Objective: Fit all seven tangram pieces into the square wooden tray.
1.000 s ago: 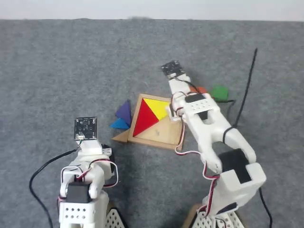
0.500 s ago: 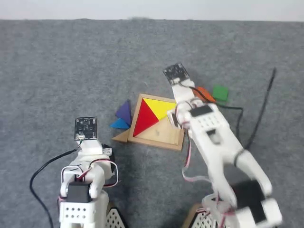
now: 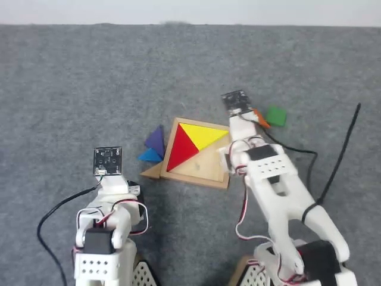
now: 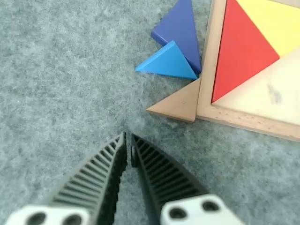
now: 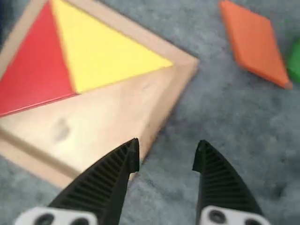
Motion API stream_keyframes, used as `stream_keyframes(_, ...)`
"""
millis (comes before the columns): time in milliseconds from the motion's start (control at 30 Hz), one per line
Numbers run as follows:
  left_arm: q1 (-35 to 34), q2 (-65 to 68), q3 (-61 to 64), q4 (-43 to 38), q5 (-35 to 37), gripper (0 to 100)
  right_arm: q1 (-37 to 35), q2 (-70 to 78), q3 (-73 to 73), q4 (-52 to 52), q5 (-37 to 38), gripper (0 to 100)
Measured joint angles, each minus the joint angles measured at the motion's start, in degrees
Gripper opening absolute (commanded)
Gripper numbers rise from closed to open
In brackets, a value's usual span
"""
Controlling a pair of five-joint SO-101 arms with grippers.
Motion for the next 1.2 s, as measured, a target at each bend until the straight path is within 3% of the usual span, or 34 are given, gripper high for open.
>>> stream_keyframes(200,0.0,0.0,0.0,0.0,0.0,1,8.1,0.0,-6.8,0.1,-0.2,20.7)
stream_keyframes(467,0.0,0.0,0.0,0.0,0.0,1,7.9,14.2,-22.0,7.8,-0.2,21.0)
stream_keyframes(800,0.0,0.0,0.0,0.0,0.0,1,-2.3,23.5,-24.4,13.3,-0.2,26.7)
stream_keyframes(1067,0.0,0.0,0.0,0.0,0.0,1,-2.7,29.2,-24.5,12.9,-0.4,26.6)
stream_keyframes(1200,0.0,0.0,0.0,0.0,0.0,1,-2.7,29.3,-24.7,13.5,-0.5,17.3)
